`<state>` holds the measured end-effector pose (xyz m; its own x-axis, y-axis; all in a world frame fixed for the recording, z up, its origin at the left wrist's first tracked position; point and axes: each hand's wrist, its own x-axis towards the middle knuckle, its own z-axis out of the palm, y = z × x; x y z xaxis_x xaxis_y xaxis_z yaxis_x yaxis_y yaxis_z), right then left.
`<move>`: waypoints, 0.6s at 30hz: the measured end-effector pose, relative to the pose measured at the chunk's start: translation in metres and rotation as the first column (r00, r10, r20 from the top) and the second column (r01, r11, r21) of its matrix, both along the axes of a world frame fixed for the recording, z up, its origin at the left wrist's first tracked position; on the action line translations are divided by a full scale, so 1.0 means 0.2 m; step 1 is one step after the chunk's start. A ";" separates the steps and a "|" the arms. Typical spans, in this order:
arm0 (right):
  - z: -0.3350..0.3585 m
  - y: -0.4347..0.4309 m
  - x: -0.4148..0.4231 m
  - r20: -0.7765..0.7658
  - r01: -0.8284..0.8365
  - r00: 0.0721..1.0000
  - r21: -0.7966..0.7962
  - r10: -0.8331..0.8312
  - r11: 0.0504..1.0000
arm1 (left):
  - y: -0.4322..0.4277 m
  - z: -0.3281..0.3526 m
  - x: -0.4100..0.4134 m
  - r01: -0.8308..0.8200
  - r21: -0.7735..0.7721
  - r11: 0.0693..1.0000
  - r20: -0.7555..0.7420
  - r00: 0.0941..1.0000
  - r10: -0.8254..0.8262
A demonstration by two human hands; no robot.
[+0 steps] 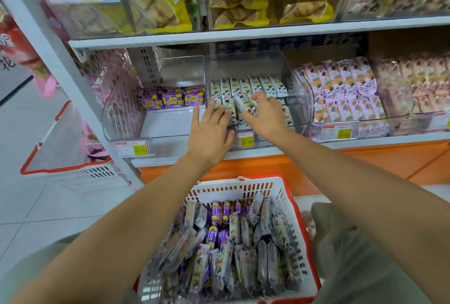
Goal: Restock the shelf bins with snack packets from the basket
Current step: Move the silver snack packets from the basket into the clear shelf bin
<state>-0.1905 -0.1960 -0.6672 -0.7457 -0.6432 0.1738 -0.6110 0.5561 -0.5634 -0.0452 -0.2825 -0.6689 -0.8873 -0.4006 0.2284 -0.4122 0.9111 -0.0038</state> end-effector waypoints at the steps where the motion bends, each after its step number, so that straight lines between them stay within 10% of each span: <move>1: -0.01 -0.02 0.00 -0.015 -0.008 1.000 0.035 0.009 0.999 | 0.00 -0.01 0.00 0.003 0.000 1.000 -0.005 1.000 -0.003; 12: -0.05 0.05 0.03 -0.035 -0.143 0.988 0.149 0.150 0.978 | -0.01 -0.03 0.02 0.036 0.030 0.999 -0.047 0.998 -0.035; 18: 0.00 0.19 0.15 -0.132 -0.207 0.975 -0.243 0.179 0.948 | 0.05 -0.03 0.17 0.118 0.002 0.993 -0.384 0.917 -0.108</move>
